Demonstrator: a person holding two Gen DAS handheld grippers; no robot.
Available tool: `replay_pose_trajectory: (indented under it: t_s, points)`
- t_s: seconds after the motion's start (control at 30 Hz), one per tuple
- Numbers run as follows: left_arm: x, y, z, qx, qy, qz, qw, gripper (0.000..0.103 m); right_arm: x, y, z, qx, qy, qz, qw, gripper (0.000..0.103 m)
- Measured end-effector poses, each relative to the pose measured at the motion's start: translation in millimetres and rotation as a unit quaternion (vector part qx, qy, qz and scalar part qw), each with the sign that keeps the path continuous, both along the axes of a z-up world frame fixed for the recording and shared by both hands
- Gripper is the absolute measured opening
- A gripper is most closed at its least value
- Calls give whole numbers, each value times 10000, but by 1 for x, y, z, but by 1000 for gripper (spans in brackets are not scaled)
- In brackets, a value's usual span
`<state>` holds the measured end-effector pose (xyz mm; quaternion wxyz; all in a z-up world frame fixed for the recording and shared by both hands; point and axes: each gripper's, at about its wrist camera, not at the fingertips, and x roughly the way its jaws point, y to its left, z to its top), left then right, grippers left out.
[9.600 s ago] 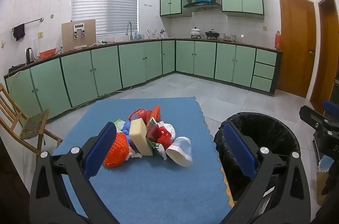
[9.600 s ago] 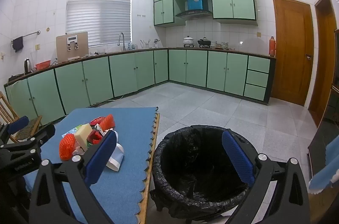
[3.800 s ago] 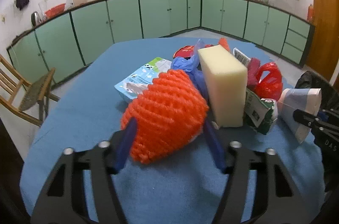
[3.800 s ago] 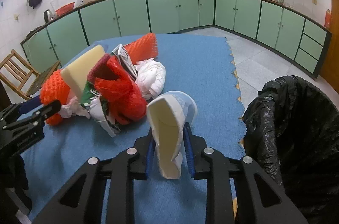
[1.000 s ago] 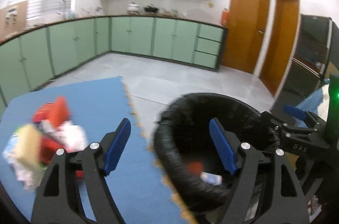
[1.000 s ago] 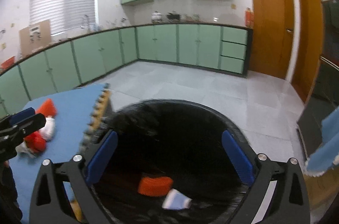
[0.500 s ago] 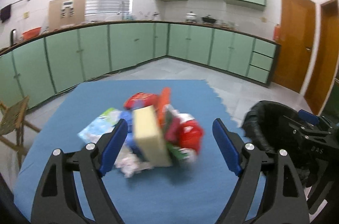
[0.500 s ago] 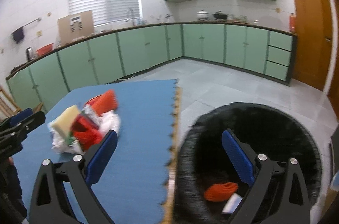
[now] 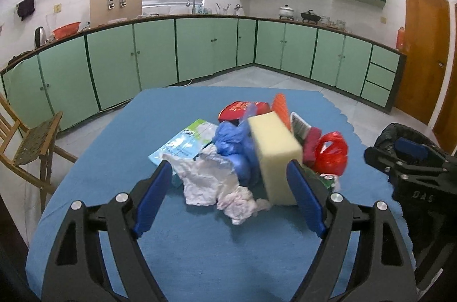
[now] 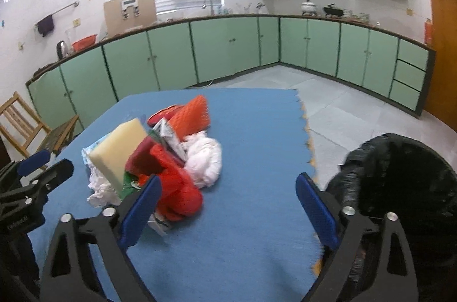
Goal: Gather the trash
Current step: 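Return both tools to the trash pile on the mat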
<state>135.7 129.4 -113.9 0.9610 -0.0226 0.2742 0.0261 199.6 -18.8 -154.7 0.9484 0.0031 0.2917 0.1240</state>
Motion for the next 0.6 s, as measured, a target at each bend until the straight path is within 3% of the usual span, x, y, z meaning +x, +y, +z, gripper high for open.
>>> replay_pose_trajectory:
  t_s: [0.27,0.37,0.6]
  points:
    - [3,7,-3,-12,48,37,10000,80,10,23,-13,-49,235,400,9989,77]
    - [6,5,-4,-27,79,20,10000,80,15,26,-16,-18,336,551,9979,66]
    - [9,3,-11,-28,146,-8,9999,80,18,31,-19,171,473,818,9954,59]
